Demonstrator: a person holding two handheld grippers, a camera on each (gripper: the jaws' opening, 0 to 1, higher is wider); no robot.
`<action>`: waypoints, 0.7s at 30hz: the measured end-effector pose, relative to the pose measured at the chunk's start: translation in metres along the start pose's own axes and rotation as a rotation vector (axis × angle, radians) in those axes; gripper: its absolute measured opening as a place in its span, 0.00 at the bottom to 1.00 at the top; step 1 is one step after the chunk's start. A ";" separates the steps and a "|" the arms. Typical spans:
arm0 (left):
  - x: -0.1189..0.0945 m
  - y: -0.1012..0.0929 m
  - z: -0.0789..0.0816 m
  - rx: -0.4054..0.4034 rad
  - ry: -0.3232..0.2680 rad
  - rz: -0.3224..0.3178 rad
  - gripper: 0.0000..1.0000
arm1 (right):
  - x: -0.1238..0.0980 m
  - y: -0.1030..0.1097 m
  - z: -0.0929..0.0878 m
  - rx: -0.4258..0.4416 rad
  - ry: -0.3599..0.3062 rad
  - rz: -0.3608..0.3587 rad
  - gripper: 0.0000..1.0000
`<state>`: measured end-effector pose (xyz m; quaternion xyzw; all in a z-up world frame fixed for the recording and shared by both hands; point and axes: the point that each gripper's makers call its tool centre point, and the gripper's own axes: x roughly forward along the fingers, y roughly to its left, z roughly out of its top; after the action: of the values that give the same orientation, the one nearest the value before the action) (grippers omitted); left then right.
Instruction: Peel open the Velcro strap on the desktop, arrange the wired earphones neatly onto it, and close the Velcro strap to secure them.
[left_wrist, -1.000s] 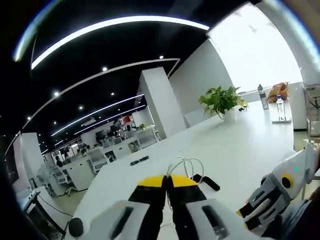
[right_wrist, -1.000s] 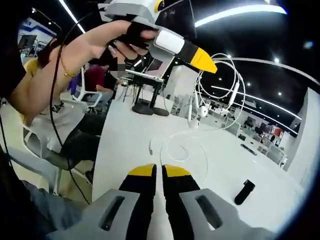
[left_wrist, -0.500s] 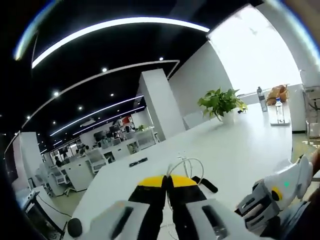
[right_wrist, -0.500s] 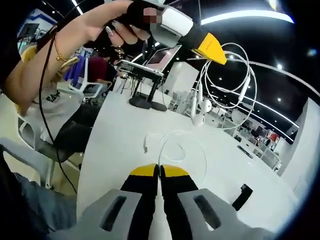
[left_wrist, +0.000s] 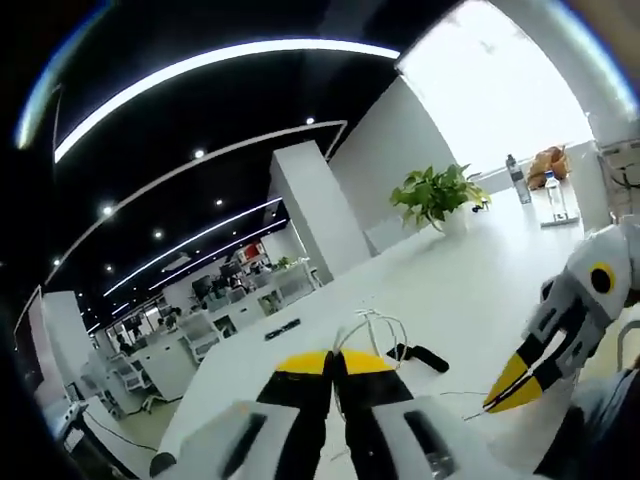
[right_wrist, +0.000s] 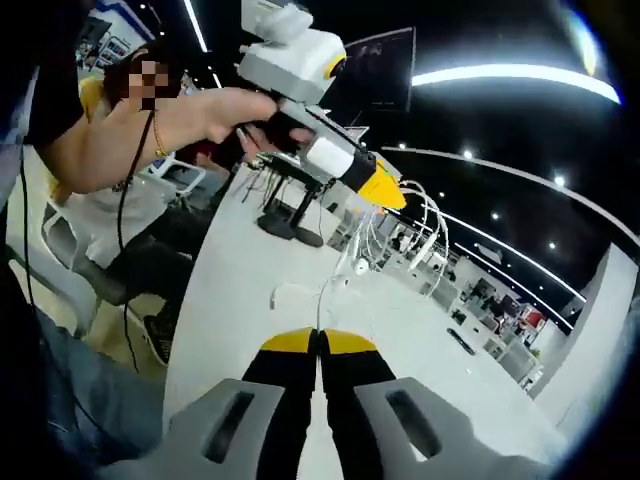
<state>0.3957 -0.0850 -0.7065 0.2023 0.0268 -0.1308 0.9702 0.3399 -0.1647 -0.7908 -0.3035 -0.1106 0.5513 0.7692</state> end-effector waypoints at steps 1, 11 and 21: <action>0.002 -0.001 -0.003 0.039 0.007 0.006 0.06 | -0.006 0.001 0.006 0.001 -0.013 0.026 0.04; 0.009 -0.049 -0.010 0.098 0.028 -0.120 0.06 | -0.023 -0.013 0.031 0.039 -0.071 0.133 0.04; 0.005 -0.088 -0.010 -0.283 -0.022 -0.339 0.06 | -0.033 -0.037 0.028 0.185 -0.094 0.101 0.04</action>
<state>0.3772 -0.1595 -0.7503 0.0551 0.0681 -0.2893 0.9532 0.3426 -0.1927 -0.7417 -0.2101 -0.0797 0.6107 0.7593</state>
